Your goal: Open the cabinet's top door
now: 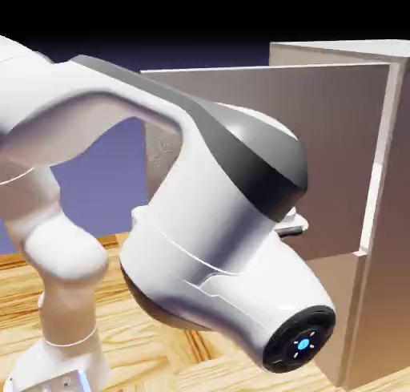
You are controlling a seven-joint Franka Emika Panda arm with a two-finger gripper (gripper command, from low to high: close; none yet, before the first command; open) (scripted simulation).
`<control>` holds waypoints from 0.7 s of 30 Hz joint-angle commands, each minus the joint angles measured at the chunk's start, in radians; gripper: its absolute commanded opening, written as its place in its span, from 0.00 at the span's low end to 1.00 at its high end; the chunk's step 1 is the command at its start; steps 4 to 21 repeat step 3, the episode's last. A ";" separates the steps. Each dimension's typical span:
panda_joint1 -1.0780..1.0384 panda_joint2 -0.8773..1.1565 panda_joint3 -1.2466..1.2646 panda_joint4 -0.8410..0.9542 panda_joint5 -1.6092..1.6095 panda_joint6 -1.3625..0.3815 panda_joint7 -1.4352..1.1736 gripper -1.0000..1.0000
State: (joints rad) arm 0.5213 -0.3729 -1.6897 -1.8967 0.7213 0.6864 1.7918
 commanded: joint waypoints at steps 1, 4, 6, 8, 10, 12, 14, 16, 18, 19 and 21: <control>0.036 -0.024 -0.020 0.018 -0.011 0.000 0.015 0.00; 0.054 -0.036 -0.031 0.027 -0.015 0.001 0.023 1.00; 0.054 -0.036 -0.031 0.027 -0.015 0.001 0.023 1.00; 0.054 -0.036 -0.031 0.027 -0.015 0.001 0.023 1.00; 0.054 -0.036 -0.031 0.027 -0.015 0.001 0.023 1.00; 0.054 -0.036 -0.031 0.027 -0.015 0.001 0.023 1.00; 0.054 -0.036 -0.031 0.027 -0.015 0.001 0.023 1.00; 0.054 -0.036 -0.031 0.027 -0.015 0.001 0.023 1.00; 0.054 -0.036 -0.031 0.027 -0.015 0.001 0.023 1.00; 0.054 -0.036 -0.031 0.027 -0.015 0.001 0.023 1.00; 0.054 -0.036 -0.031 0.027 -0.015 0.001 0.023 1.00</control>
